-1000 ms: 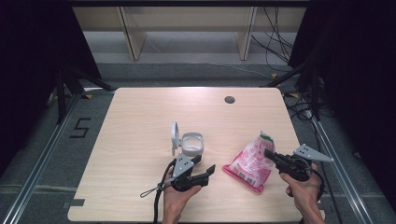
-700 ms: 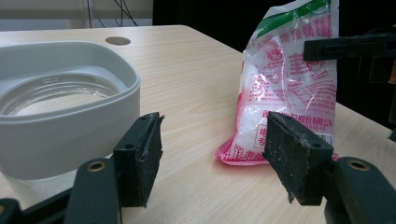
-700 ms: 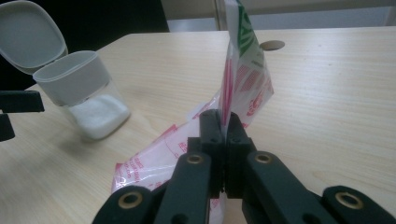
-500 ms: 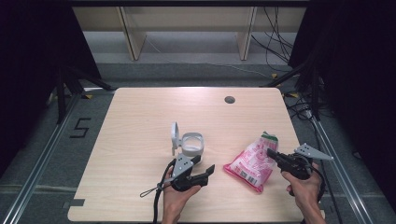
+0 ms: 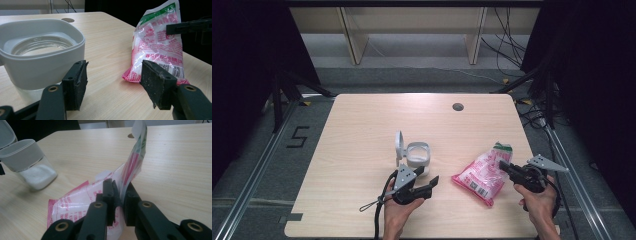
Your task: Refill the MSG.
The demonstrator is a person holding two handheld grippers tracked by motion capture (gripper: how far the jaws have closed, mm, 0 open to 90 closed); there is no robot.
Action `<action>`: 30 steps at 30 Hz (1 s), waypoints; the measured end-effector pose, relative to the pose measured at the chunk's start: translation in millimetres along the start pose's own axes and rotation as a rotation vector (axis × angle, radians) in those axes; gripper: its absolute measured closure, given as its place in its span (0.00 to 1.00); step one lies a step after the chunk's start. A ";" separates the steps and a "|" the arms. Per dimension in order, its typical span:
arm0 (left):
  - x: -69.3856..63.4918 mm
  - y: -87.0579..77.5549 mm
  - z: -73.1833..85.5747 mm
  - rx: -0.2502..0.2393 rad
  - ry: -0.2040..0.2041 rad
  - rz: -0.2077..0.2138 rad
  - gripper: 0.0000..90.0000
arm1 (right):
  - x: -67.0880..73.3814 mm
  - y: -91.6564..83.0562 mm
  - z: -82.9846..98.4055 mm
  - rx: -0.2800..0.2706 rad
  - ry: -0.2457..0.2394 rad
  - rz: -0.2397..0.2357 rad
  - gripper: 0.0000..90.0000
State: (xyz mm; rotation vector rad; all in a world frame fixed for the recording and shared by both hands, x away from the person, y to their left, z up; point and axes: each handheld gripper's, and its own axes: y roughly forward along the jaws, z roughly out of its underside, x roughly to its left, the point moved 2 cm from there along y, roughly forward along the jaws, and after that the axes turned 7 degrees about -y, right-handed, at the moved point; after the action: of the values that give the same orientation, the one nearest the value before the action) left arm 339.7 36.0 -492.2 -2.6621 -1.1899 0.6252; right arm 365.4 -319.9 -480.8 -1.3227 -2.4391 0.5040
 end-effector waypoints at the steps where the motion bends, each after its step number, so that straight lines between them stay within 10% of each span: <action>1: 0.6 0.1 -0.2 0.001 0.011 0.003 0.42 | -0.5 -0.3 0.1 -0.010 -0.002 0.000 0.88; 25: 9.7 -14.7 -1.3 0.004 -0.002 0.011 0.40 | -1.2 -11.2 6.6 0.013 0.066 0.098 0.55; 30: 8.7 -20.2 -2.5 0.005 0.006 0.008 0.40 | -1.0 -19.1 5.2 0.020 0.015 0.118 0.52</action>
State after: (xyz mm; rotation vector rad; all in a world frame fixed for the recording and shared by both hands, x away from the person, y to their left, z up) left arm 332.4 56.1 -486.4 -2.6643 -1.1745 0.6202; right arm 349.6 -331.3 -476.9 -1.4632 -2.3479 0.5448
